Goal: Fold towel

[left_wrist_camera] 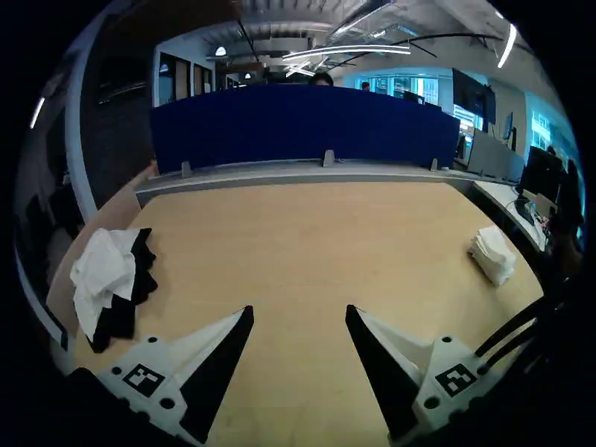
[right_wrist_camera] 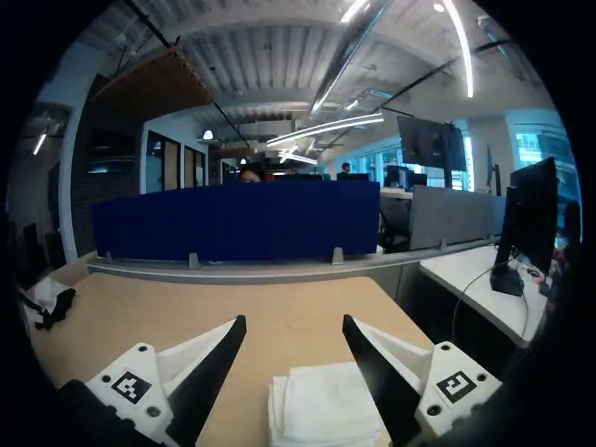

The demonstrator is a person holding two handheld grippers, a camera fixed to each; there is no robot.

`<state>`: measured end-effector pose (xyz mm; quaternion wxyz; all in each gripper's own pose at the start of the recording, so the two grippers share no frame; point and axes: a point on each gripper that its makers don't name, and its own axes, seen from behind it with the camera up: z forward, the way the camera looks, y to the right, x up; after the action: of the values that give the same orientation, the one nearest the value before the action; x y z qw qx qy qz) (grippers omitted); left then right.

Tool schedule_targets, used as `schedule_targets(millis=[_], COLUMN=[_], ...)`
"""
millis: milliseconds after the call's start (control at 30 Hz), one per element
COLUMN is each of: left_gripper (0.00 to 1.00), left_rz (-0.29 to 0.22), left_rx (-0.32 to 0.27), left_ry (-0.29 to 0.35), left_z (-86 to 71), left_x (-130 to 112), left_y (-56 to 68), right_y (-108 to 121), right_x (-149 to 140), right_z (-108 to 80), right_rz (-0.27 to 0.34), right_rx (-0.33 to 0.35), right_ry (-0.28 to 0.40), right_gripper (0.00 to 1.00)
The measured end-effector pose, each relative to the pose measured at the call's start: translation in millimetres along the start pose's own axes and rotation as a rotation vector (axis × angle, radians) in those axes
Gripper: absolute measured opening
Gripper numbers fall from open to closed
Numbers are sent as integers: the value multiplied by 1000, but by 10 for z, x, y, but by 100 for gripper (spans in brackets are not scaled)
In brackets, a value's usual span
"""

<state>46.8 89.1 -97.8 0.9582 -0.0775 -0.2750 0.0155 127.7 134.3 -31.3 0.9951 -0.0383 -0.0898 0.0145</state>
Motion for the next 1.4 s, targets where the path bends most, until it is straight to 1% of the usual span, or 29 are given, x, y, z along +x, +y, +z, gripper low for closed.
schedule_targets(millis=[100,200,400,500,600,700,867,1000,1200,1300,1400], left_gripper=[92,91,91,91,91,91,91,91,91,91,91], left_rz=[-3,-7,-22,-37,-46,-46,-44,-50,-37,-33,-41], left_rx=[6,18,34,45,57,65,69,67,66,76,82], left_ry=[53,111,212,256,299,334,376,393,400,408,423], left_z=[15,31,55,70,88,108,136,162,195,189,176], left_x=[144,312,619,767,909,1033,1185,1236,1242,1266,1305], left_y=[-34,-96,-229,-315,-401,-452,-476,-481,-479,-508,-530], right_y=[-62,-190,-515,-663,-857,-1039,-1325,-1507,-1610,-1658,-1709], right_x=[82,162,299,392,450,488,548,564,584,603,630], right_z=[-12,-23,-33,-41,-43,-35,2,39,45,34,24], right_rz=[-16,-41,-81,-90,-95,-102,-108,-111,-107,-108,-113], right_rx=[-8,-2,25,27,42,58,70,79,89,95,104], right_ry=[19,40,68,82,94,102,110,112,108,108,111], right_gripper=[100,100,100,100,100,100,100,100,100,100,100])
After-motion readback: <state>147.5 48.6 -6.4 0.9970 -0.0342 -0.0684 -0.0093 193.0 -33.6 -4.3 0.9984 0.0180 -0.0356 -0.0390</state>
